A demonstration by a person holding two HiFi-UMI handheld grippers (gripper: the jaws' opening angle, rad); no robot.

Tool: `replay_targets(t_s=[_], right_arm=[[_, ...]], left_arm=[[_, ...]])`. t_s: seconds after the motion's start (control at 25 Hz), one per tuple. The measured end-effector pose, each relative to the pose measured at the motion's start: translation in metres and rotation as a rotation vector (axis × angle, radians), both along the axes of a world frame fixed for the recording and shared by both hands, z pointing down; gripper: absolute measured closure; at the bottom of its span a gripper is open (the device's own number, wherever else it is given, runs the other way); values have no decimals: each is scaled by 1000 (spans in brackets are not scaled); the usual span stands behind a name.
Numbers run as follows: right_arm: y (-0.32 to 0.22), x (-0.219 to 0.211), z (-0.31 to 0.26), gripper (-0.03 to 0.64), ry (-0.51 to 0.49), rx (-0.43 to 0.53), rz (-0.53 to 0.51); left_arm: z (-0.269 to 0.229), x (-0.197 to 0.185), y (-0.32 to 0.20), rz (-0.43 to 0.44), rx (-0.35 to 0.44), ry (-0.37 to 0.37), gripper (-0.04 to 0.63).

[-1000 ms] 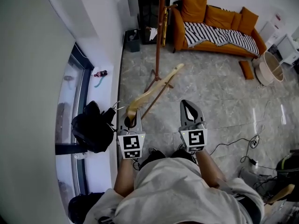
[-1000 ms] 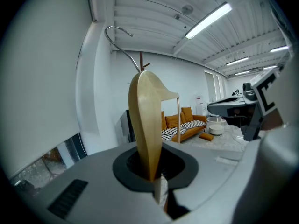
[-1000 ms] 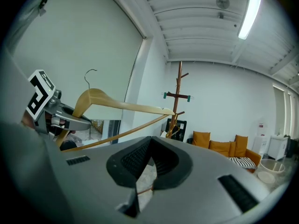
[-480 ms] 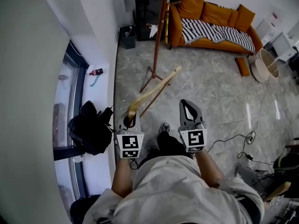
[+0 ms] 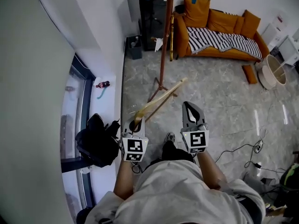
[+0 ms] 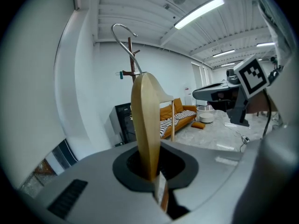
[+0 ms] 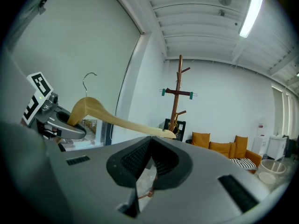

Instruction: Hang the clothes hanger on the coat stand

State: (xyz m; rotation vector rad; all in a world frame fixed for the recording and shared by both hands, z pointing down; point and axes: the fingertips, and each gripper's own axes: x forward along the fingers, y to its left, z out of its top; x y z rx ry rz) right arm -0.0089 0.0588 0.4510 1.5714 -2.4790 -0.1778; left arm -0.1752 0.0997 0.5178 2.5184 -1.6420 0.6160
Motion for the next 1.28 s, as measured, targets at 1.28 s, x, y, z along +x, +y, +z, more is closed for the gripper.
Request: replay_targets(t_s=[1.28], right_arm=[[-167,105,11,612,-119,-42,78]], left_arm=[[-2,73,-156,291,-87,-213,586]])
